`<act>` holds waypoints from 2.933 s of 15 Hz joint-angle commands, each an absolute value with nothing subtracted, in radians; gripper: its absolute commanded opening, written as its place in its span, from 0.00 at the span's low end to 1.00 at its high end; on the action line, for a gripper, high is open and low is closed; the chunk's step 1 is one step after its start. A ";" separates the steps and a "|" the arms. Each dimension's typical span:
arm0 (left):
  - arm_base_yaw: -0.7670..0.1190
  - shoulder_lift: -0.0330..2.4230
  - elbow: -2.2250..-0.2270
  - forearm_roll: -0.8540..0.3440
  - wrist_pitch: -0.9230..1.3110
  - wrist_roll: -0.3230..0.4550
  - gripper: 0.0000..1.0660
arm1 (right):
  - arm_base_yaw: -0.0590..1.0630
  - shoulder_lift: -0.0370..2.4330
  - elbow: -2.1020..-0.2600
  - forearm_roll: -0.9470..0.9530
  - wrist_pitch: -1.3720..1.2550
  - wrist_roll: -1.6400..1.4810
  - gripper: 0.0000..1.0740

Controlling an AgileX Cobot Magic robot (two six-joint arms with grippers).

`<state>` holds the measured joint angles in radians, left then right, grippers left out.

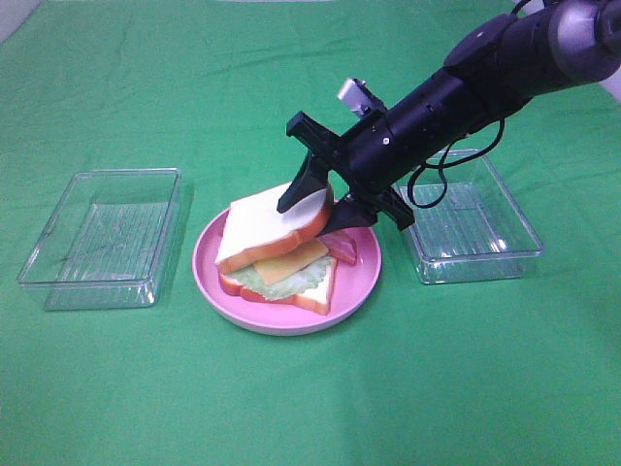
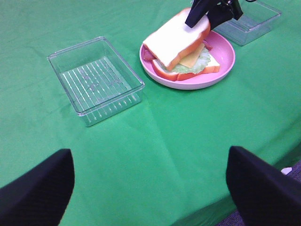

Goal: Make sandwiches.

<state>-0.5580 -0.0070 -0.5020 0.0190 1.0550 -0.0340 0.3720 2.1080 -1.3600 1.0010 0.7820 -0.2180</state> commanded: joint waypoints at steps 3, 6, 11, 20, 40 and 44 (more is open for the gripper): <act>-0.559 -0.014 -0.499 0.023 1.046 -0.038 0.78 | 0.375 2.111 -1.359 0.839 0.833 -0.234 0.73; -0.559 -0.014 -0.499 0.023 1.046 -0.038 0.78 | 0.375 2.074 -1.359 0.719 0.843 -0.192 0.73; -0.559 -0.014 -0.499 0.023 1.046 -0.038 0.78 | 0.375 1.876 -1.357 0.327 0.920 -0.042 0.73; -0.559 -0.014 -0.499 0.022 1.046 -0.036 0.78 | 0.375 1.307 -1.116 0.202 1.029 -0.031 0.73; -0.559 -0.014 -0.499 -0.011 1.046 0.010 0.78 | 0.375 0.090 -0.507 0.120 1.065 -0.167 0.72; -0.553 -0.014 -0.499 -0.011 1.046 0.010 0.78 | 0.375 0.090 -0.507 0.120 1.064 -0.166 0.72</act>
<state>-0.5510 -0.0070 -0.5020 -0.0070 1.0550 0.0070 0.3720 0.0970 -0.5090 0.1210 1.0750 -0.1580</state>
